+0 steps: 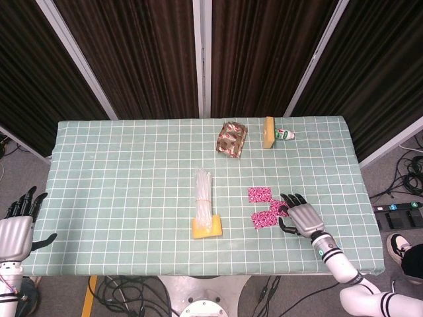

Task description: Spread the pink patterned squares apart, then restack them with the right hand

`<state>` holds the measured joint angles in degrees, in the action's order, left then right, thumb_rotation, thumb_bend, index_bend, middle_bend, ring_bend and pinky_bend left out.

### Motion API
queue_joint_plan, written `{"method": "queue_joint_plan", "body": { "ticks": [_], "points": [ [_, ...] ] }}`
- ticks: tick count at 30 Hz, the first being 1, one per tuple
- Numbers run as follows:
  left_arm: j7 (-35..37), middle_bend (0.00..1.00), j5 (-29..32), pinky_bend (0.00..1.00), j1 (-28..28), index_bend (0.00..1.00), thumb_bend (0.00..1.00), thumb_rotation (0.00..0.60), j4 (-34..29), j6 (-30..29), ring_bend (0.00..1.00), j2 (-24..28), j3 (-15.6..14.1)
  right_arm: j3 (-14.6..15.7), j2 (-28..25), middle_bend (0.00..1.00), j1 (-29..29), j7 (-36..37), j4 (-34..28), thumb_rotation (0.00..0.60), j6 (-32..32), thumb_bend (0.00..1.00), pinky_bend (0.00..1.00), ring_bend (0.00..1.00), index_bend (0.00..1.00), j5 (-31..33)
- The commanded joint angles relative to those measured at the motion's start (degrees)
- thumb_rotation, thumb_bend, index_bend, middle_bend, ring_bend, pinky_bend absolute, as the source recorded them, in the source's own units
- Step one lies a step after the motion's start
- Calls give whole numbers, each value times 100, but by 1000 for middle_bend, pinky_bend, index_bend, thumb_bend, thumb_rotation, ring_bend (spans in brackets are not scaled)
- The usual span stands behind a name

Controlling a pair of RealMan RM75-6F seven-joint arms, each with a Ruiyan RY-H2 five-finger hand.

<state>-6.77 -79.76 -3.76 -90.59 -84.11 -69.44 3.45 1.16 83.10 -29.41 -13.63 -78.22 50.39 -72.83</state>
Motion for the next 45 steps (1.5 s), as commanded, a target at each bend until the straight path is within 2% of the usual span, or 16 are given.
{"method": "queue_joint_plan", "body": {
  "ticks": [1, 21, 26, 29, 31, 33, 38, 45],
  "points": [
    [4, 99, -2, 168, 1, 174, 84, 600, 4, -4, 105, -6, 1, 41, 4, 0, 25, -20, -16, 16, -13, 517, 0, 0, 288, -20],
    [77, 99, -19, 168, 44, 174, 84, 600, 76, -35, 104, -33, -18, 66, 151, 0, -11, -103, -185, 17, 7, 518, 0, 0, 287, -270],
    [105, 99, -21, 168, 49, 174, 84, 600, 92, -39, 105, -39, -14, -220, 32, 5, -55, 93, -247, 26, 168, 511, 0, 0, 288, -190],
    [107, 99, -57, 168, 42, 174, 84, 600, 96, -50, 104, -47, -16, -503, 58, 13, -217, 114, -195, 127, 122, 402, 0, 0, 288, -26],
    [107, 99, -69, 168, 48, 175, 84, 600, 93, -73, 104, -49, -13, -671, 164, 15, -366, -75, -102, 212, 34, 287, 0, 0, 287, 157],
    [110, 99, -69, 168, 63, 175, 84, 600, 83, -92, 104, -41, -15, -854, 358, 19, -552, -256, 29, 257, -97, 241, 0, 0, 286, 401],
    [121, 99, -42, 167, 117, 175, 84, 600, 71, -122, 105, -23, -38, -1099, 929, 31, -993, -647, 633, 348, -559, 218, 0, 0, 286, 1067],
    [145, 99, 0, 168, 152, 174, 84, 600, 95, -111, 104, -12, -47, -1108, 1425, 41, -1190, -953, 1157, 459, -639, 191, 0, 0, 284, 1496]
  ]
}}
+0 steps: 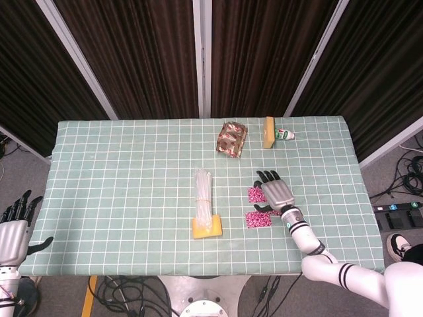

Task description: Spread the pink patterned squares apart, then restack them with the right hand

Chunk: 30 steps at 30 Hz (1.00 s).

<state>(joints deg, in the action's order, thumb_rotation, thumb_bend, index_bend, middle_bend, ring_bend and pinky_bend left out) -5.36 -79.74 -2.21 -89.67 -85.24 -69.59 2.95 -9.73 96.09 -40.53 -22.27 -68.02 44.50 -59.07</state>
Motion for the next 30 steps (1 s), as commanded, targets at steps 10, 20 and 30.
{"method": "queue_joint_plan", "body": {
  "ticks": [10, 20, 30],
  "points": [
    [2, 99, 6, 168, -13, 175, 84, 600, 10, 40, 104, 5, 14, 52, 334, 42, -73, -88, 587, 484, 60, 194, 0, 0, 284, 182],
    [-17, 99, 27, 167, -21, 174, 84, 600, -8, 78, 105, 24, 19, 131, 536, 44, -61, 10, 900, 515, 62, 192, 0, 0, 285, 62],
    [-5, 99, 33, 167, -33, 174, 84, 600, 33, 112, 104, 1, 20, 140, 615, 44, -55, 40, 1023, 509, 69, 195, 0, 0, 285, -16]
  ]
}}
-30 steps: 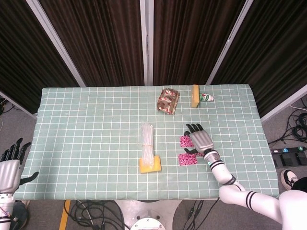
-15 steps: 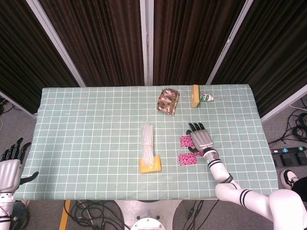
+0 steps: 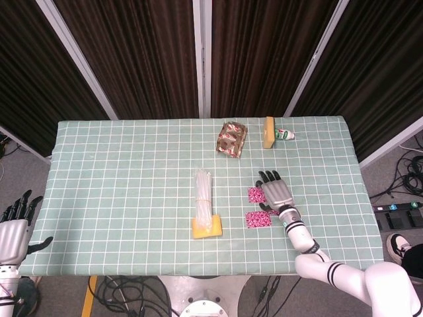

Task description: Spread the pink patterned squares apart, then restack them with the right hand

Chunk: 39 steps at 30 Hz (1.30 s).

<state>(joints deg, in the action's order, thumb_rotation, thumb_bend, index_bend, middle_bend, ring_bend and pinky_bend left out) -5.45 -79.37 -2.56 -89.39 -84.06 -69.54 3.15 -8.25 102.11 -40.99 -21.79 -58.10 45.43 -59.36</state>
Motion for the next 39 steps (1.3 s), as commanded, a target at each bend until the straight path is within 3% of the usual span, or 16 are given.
{"method": "queue_joint_plan", "body": {
  "ticks": [1, 15, 31, 39],
  "points": [
    [6, 99, -5, 168, 1, 175, 84, 600, 8, -10, 105, -6, 4, -13, 23, 44, -17, -19, 56, 514, -41, 193, 0, 0, 286, 23],
    [32, 99, 6, 168, 34, 175, 84, 600, 17, -38, 105, -4, 3, -64, 167, 57, -61, -3, 252, 520, -112, 192, 0, 0, 380, 16],
    [31, 99, 9, 168, 28, 174, 84, 600, 23, -23, 104, -9, 10, -277, 87, 59, -166, 180, 227, 518, -26, 193, 0, 0, 381, -101],
    [17, 99, 17, 168, 9, 175, 84, 600, 14, 4, 105, 1, 22, -336, -231, 60, -143, 250, -345, 524, 165, 192, 0, 0, 376, -236]
  ]
}}
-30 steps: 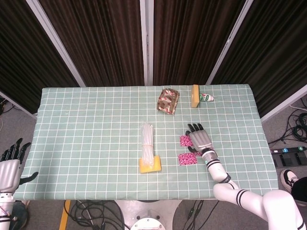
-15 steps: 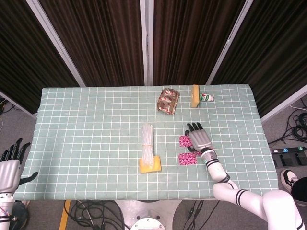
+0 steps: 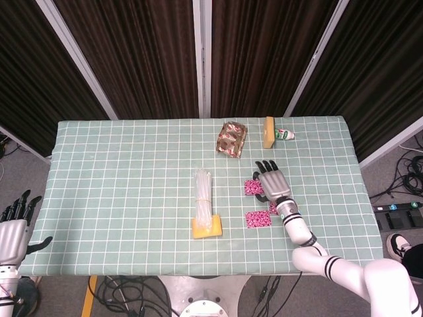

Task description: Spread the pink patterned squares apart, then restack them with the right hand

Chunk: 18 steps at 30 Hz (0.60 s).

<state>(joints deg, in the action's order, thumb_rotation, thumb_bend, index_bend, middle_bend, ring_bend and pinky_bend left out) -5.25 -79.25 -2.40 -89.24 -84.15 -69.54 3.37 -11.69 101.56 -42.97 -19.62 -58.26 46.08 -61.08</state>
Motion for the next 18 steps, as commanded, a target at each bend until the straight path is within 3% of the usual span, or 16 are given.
{"method": "queue_joint_plan", "body": {
  "ticks": [1, 10, 18],
  "points": [
    [-5, 99, 6, 168, -11, 175, 84, 600, 0, 20, 104, 0, 1, 33, -254, 60, 87, 36, -482, 525, 120, 192, 0, 0, 375, -81],
    [18, 99, -9, 168, -32, 174, 84, 600, 37, 38, 105, -30, 6, 571, -1046, 59, 539, -234, -2101, 520, 384, 192, 0, 0, 366, -171],
    [48, 99, -48, 168, -37, 174, 84, 600, 59, 22, 105, -49, -1, 891, -1192, 59, 727, -297, -2526, 523, 474, 192, 0, 0, 365, -256]
  ]
}}
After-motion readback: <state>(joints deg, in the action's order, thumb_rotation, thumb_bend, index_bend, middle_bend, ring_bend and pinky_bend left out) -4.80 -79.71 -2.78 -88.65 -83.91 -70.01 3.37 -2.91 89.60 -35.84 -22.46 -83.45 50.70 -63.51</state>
